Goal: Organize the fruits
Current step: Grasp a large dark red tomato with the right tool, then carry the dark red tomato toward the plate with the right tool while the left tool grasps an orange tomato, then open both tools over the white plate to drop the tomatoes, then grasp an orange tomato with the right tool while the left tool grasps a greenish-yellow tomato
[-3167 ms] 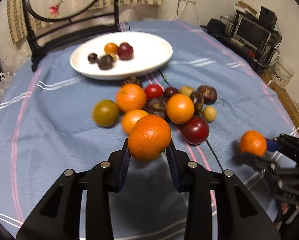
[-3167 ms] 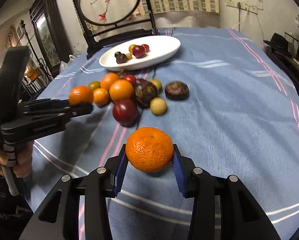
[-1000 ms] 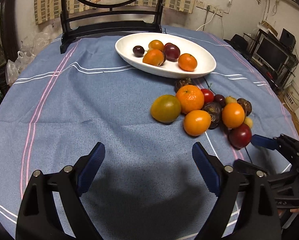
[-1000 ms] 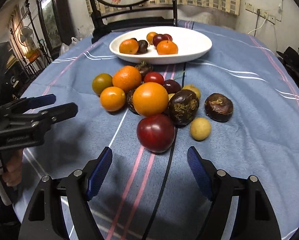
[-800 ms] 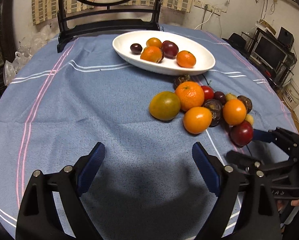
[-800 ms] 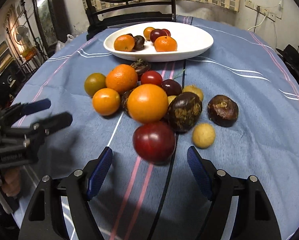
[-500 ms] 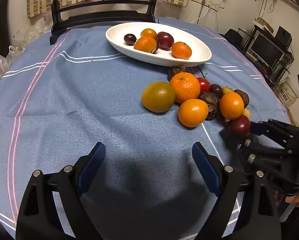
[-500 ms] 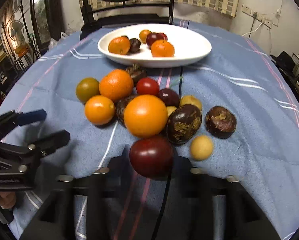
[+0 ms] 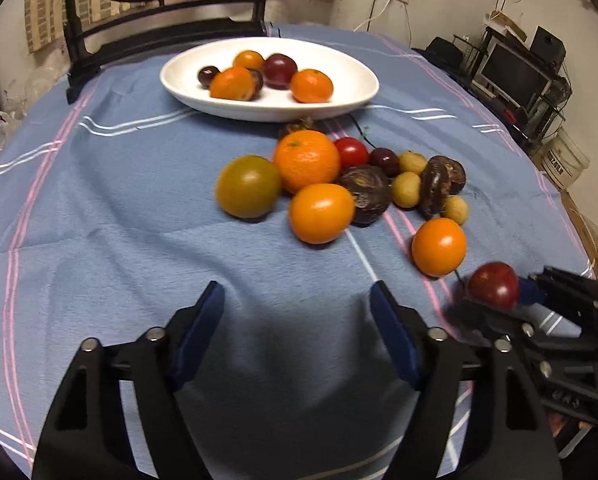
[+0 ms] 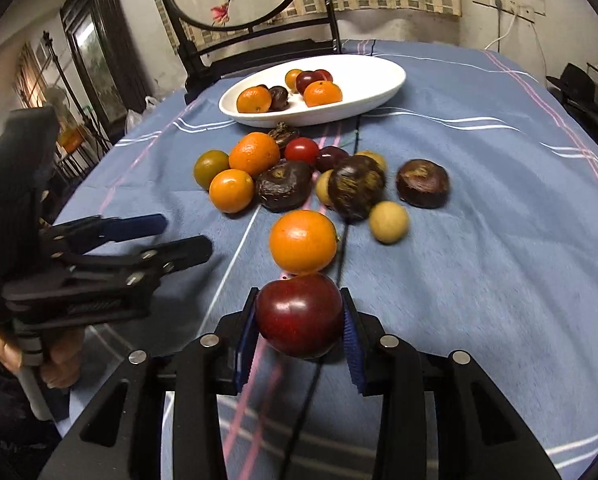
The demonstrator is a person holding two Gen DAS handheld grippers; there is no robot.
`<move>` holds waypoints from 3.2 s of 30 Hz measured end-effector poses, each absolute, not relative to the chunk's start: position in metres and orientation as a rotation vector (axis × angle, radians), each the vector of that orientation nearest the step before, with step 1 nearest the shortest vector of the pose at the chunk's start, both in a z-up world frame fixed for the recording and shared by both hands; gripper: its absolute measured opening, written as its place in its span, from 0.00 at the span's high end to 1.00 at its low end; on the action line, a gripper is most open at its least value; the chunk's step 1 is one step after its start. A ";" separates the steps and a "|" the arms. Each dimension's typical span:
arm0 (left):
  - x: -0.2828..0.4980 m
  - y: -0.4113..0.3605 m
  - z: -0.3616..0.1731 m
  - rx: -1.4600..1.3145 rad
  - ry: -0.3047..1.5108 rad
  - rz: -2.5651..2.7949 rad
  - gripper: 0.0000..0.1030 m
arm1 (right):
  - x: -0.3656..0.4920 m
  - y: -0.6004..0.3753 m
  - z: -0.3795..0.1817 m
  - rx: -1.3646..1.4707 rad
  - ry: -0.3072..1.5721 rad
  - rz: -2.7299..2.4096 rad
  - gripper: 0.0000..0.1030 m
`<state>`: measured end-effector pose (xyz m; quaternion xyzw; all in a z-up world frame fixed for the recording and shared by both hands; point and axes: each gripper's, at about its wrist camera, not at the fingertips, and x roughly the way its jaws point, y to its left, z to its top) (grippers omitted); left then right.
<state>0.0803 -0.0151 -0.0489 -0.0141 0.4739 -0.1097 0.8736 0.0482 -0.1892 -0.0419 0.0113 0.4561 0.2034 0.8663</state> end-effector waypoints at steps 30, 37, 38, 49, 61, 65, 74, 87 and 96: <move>0.084 -0.015 -0.001 0.109 0.904 -0.236 0.65 | 0.037 -0.224 -0.006 0.080 0.830 0.443 0.62; 0.116 -0.001 0.046 0.044 0.819 -0.220 0.65 | 0.082 -0.205 0.052 0.078 0.663 0.448 0.62; 0.124 0.000 0.050 0.039 0.811 -0.216 0.65 | 0.089 -0.200 0.057 0.068 0.644 0.449 0.62; 0.234 0.017 0.009 -0.025 0.924 -0.103 0.65 | 0.200 -0.131 0.014 -0.051 0.821 0.461 0.62; 0.244 0.022 0.015 -0.112 0.869 -0.094 0.29 | 0.214 -0.117 -0.006 0.022 0.891 0.454 0.39; 0.220 0.018 0.027 -0.099 0.833 -0.118 0.23 | 0.197 -0.138 0.004 0.086 0.873 0.442 0.36; 0.146 0.019 0.015 -0.104 0.843 -0.108 0.14 | 0.131 -0.198 0.004 0.150 0.851 0.367 0.31; 0.081 0.019 -0.036 -0.023 0.931 -0.112 0.14 | 0.066 -0.199 -0.026 0.129 0.920 0.358 0.28; 0.082 0.030 -0.045 -0.068 0.966 -0.124 0.14 | 0.074 -0.175 -0.041 0.083 0.991 0.331 0.34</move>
